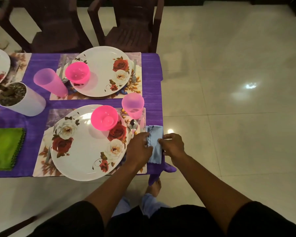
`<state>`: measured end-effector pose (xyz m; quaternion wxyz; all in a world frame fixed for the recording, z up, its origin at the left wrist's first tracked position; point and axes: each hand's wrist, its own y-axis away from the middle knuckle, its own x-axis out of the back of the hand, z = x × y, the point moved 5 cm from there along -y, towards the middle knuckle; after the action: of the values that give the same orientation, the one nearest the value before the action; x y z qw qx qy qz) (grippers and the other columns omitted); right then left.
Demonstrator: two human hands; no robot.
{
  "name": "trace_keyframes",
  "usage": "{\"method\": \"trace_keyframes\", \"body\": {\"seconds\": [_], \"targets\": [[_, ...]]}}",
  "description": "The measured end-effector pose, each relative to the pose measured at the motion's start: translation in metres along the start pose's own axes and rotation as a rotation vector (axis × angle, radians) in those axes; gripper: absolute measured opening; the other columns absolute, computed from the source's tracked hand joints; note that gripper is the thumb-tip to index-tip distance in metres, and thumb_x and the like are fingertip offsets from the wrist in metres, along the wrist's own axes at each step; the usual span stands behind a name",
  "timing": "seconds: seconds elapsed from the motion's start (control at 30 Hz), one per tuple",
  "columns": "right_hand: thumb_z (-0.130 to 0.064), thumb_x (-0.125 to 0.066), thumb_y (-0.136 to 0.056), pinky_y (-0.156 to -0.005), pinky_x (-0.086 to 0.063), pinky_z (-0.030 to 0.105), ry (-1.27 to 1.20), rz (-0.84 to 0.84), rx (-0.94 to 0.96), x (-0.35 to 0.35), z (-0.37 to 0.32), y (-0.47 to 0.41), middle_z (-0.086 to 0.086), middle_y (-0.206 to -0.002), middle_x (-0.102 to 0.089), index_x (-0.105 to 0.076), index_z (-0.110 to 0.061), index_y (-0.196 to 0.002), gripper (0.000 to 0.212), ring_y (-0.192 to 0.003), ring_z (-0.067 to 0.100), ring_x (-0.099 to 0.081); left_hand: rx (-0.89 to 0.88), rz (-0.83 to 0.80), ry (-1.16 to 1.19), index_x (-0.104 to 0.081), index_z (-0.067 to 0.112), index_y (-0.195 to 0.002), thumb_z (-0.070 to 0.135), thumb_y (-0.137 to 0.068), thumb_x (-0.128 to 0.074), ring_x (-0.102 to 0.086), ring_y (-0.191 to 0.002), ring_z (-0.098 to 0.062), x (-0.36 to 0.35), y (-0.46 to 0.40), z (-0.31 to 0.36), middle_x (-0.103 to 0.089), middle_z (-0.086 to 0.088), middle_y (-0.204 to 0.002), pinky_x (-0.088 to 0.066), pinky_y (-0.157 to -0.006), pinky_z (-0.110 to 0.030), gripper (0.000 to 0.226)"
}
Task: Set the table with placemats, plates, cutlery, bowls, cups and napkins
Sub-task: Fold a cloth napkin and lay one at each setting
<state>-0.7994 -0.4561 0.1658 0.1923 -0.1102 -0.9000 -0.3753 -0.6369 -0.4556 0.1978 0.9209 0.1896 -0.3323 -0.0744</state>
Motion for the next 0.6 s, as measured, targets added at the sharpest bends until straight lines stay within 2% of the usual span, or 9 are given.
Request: {"method": "trace_keyframes", "body": {"seconds": [0.07,0.13,0.2,0.37,0.43,0.5,0.6], "targets": [[-0.014,-0.079,-0.085,-0.081,-0.063,0.053,-0.129,-0.038,-0.065,-0.001,0.001,-0.001,0.012,-0.092,-0.075,-0.070,-0.009,-0.090,0.011,-0.084,0.031,-0.075,-0.016,0.025,-0.001,-0.060,0.013,-0.141,0.007,-0.089,-0.073,-0.061,-0.124,-0.022,0.000,0.000,-0.001,-0.061,-0.004,-0.142,-0.047,-0.111,-0.037,0.054],[-0.012,-0.079,-0.084,-0.083,-0.062,0.053,-0.124,-0.041,-0.049,0.003,0.001,-0.002,0.012,-0.091,-0.076,-0.073,-0.007,-0.089,0.010,-0.085,0.031,-0.075,-0.020,0.033,-0.026,-0.058,0.013,-0.141,0.007,-0.090,-0.072,-0.058,-0.126,-0.021,-0.001,0.000,-0.002,-0.061,-0.004,-0.141,-0.041,-0.105,-0.024,0.054],[-0.014,-0.079,-0.084,-0.085,-0.061,0.052,-0.083,-0.020,-0.013,0.009,0.000,-0.003,0.010,-0.089,-0.076,-0.074,-0.008,-0.089,0.009,-0.085,0.029,-0.074,-0.030,0.033,-0.036,-0.057,0.012,-0.142,0.007,-0.089,-0.072,-0.057,-0.127,-0.021,-0.002,-0.001,-0.001,-0.060,-0.004,-0.140,-0.038,-0.099,-0.020,0.055],[-0.022,-0.080,-0.085,-0.082,-0.062,0.048,0.048,0.030,0.068,0.018,0.001,-0.009,0.001,-0.093,-0.073,-0.071,-0.015,-0.094,0.014,-0.084,0.020,-0.072,-0.131,0.029,-0.061,-0.050,0.014,-0.147,0.008,-0.085,-0.077,-0.060,-0.125,-0.023,-0.002,-0.002,-0.001,-0.045,-0.003,-0.153,-0.055,-0.100,-0.031,0.068],[-0.026,-0.081,-0.084,-0.081,-0.062,0.046,0.112,0.040,0.095,0.018,0.001,-0.010,-0.002,-0.095,-0.071,-0.065,-0.019,-0.098,0.022,-0.083,0.018,-0.070,-0.188,0.014,-0.086,-0.048,0.015,-0.149,0.012,-0.086,-0.078,-0.056,-0.131,-0.023,-0.003,0.000,-0.001,-0.042,-0.002,-0.156,-0.054,-0.104,-0.039,0.070],[-0.027,-0.083,-0.083,-0.075,-0.060,0.036,0.187,0.049,0.191,0.016,0.000,-0.009,0.000,-0.098,-0.067,-0.054,-0.020,-0.105,0.037,-0.082,0.016,-0.068,-0.270,-0.004,-0.164,-0.046,0.015,-0.151,0.016,-0.087,-0.077,-0.048,-0.140,-0.022,-0.004,0.003,-0.001,-0.041,-0.002,-0.159,-0.047,-0.112,-0.043,0.071],[-0.028,-0.082,-0.084,-0.064,-0.041,0.011,0.366,0.074,0.436,0.009,-0.005,-0.004,0.001,-0.110,-0.061,-0.050,-0.024,-0.111,0.042,-0.081,0.009,-0.057,-0.333,-0.020,-0.297,-0.043,0.017,-0.155,0.026,-0.092,-0.074,-0.037,-0.150,-0.020,-0.004,0.007,-0.002,-0.038,0.000,-0.164,-0.032,-0.123,-0.039,0.071]]}}
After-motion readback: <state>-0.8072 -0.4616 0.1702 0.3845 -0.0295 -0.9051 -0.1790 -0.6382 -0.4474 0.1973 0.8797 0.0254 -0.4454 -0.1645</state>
